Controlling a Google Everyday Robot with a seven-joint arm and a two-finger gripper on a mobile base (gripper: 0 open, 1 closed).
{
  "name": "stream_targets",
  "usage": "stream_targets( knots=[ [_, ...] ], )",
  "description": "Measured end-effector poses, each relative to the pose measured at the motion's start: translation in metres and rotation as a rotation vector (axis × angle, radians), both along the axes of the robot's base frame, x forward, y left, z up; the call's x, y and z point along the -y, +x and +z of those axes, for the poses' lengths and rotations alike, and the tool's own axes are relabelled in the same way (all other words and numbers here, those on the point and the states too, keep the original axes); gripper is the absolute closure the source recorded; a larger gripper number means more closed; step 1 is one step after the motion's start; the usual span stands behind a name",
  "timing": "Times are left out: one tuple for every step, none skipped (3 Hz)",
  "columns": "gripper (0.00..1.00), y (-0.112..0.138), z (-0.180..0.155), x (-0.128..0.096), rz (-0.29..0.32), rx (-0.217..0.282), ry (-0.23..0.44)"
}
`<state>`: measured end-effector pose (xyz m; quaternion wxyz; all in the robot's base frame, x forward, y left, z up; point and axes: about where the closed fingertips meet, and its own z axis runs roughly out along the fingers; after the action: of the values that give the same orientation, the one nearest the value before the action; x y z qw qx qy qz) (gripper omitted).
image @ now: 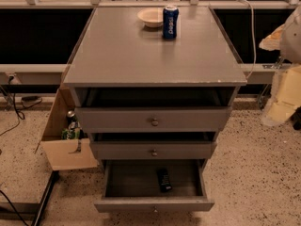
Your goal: Close bottom drawer
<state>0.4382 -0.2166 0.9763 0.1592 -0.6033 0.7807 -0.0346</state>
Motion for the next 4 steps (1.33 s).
stream_targets(
  knots=[
    [0.00, 0.000, 0.000, 0.000, 0.000, 0.002, 0.000],
    [0.00, -0.003, -0.010, 0.002, -0.022, -0.005, 0.026],
    [0.02, -0.013, -0.043, -0.003, -0.068, -0.046, 0.086],
    [0.26, -0.022, -0.079, -0.009, -0.117, -0.075, 0.151]
  ],
)
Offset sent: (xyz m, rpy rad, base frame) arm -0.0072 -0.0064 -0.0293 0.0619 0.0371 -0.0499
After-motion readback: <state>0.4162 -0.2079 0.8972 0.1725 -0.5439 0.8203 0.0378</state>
